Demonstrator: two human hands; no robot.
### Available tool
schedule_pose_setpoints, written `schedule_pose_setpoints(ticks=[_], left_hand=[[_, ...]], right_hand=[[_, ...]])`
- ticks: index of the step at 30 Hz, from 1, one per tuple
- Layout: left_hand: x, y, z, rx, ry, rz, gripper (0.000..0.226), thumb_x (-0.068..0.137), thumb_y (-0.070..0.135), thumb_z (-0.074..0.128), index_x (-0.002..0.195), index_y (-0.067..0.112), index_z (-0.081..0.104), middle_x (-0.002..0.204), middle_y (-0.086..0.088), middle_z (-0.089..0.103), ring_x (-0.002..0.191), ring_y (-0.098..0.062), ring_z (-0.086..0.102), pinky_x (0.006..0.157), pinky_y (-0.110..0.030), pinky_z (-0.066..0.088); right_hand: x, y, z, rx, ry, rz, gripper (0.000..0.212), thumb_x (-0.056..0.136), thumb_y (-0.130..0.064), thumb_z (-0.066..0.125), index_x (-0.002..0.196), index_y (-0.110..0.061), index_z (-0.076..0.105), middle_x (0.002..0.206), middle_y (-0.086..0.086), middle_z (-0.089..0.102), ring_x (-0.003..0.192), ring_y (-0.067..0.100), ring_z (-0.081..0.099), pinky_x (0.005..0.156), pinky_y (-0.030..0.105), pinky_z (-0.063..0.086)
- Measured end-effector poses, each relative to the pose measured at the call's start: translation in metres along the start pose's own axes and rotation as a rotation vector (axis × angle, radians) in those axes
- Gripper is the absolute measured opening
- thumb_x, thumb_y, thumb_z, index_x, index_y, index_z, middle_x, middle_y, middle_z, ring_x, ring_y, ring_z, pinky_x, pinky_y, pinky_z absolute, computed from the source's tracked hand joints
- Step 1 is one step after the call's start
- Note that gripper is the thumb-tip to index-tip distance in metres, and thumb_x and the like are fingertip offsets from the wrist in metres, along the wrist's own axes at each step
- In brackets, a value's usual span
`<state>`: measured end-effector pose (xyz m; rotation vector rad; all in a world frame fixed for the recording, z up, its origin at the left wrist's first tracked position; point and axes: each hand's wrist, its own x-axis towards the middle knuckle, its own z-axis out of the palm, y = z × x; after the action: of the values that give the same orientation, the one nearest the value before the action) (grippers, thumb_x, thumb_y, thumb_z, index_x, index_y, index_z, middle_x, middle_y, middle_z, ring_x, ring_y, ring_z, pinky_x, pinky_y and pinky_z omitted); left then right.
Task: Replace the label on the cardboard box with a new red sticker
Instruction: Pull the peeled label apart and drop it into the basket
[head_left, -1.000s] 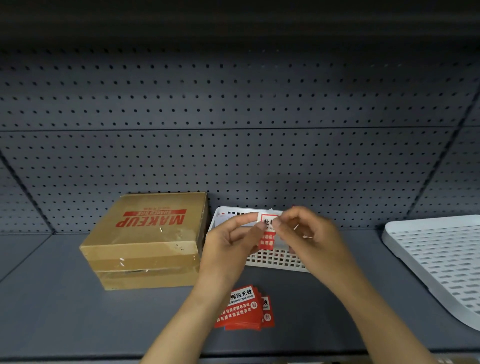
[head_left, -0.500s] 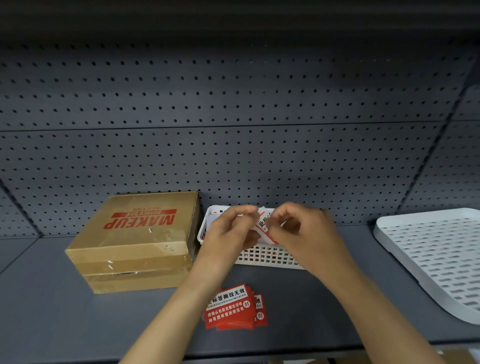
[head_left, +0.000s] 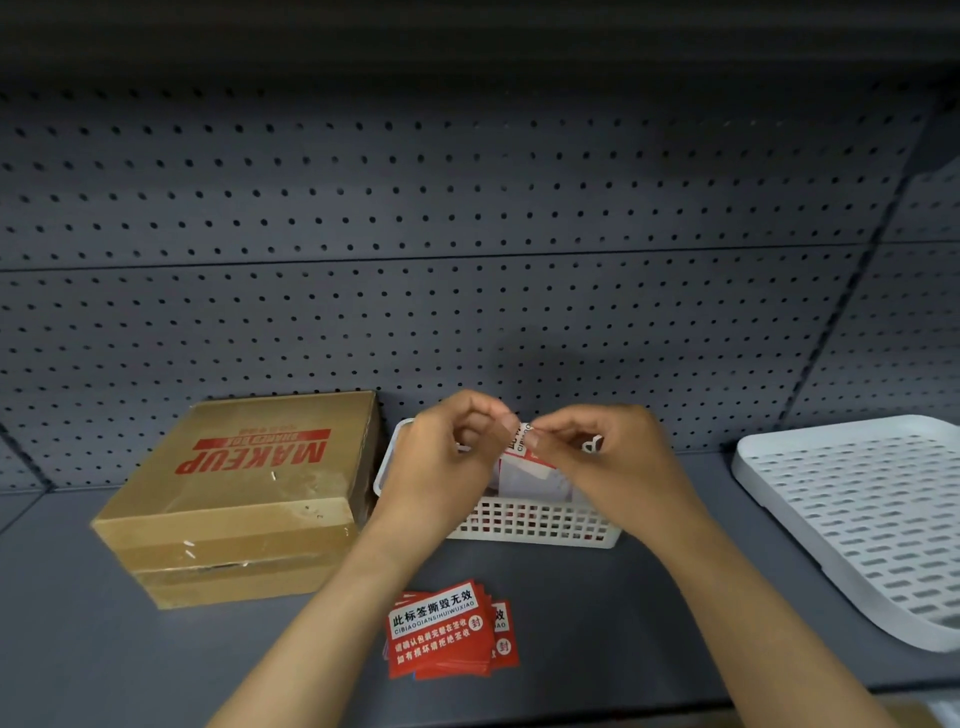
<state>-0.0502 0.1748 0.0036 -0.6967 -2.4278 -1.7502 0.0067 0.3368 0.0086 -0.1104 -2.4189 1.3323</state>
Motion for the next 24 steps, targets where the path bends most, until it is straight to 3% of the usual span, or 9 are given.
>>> schedule_pose_setpoints(ticks=[4, 7, 10, 13, 17, 24], left_hand=[[0.006, -0.004, -0.005, 0.115, 0.004, -0.052, 0.011, 0.092, 0.025, 0.066, 0.085, 0.032, 0.071, 0.076, 0.011, 0.071, 0.075, -0.005, 0.066, 0.067, -0.016, 0.053], [0.007, -0.008, -0.013, 0.378, 0.052, -0.009, 0.012, 0.092, 0.03, 0.062, 0.087, 0.037, 0.07, 0.078, 0.013, 0.071, 0.076, -0.002, 0.067, 0.071, -0.026, 0.056], [0.005, -0.011, -0.024, 0.466, 0.146, 0.08, 0.02, 0.093, 0.023, 0.062, 0.096, 0.039, 0.073, 0.095, 0.014, 0.063, 0.079, 0.003, 0.062, 0.069, -0.01, 0.047], [-0.001, -0.013, -0.036, 0.383, 0.193, 0.1, 0.024, 0.091, 0.017, 0.066, 0.097, 0.037, 0.075, 0.097, 0.017, 0.058, 0.086, 0.005, 0.06, 0.069, -0.001, 0.04], [-0.01, -0.017, -0.043, 0.363, 0.198, 0.073, 0.029, 0.09, 0.011, 0.065, 0.102, 0.036, 0.074, 0.097, 0.017, 0.057, 0.079, 0.003, 0.059, 0.068, 0.0, 0.039], [-0.041, -0.04, -0.042, 0.338, 0.233, 0.094, 0.035, 0.088, 0.0, 0.061, 0.104, 0.029, 0.074, 0.095, 0.016, 0.062, 0.068, -0.006, 0.064, 0.065, -0.014, 0.05]], right_hand=[[0.008, 0.004, 0.007, -0.024, -0.037, 0.025, 0.015, 0.089, -0.021, 0.074, 0.101, -0.024, 0.081, 0.08, -0.02, 0.074, 0.076, -0.015, 0.068, 0.067, 0.002, 0.048], [0.012, 0.01, 0.016, -0.079, -0.044, 0.025, 0.023, 0.092, -0.02, 0.071, 0.111, -0.032, 0.077, 0.094, -0.008, 0.081, 0.081, 0.001, 0.074, 0.074, 0.022, 0.058], [0.018, 0.015, 0.023, -0.139, 0.019, 0.027, 0.017, 0.091, -0.022, 0.072, 0.103, -0.033, 0.076, 0.093, -0.008, 0.082, 0.081, 0.005, 0.075, 0.078, 0.04, 0.061], [0.026, 0.021, 0.03, -0.178, 0.061, 0.008, 0.009, 0.091, -0.025, 0.072, 0.091, -0.033, 0.077, 0.089, -0.013, 0.08, 0.081, 0.004, 0.074, 0.078, 0.039, 0.061], [0.033, 0.026, 0.047, -0.231, 0.026, 0.001, 0.014, 0.092, -0.024, 0.069, 0.092, -0.034, 0.078, 0.094, -0.013, 0.08, 0.086, 0.008, 0.074, 0.078, 0.041, 0.061], [0.02, 0.022, 0.066, -0.346, 0.025, -0.104, 0.014, 0.094, -0.028, 0.065, 0.096, -0.029, 0.079, 0.094, -0.006, 0.079, 0.087, 0.013, 0.07, 0.075, 0.031, 0.056]])
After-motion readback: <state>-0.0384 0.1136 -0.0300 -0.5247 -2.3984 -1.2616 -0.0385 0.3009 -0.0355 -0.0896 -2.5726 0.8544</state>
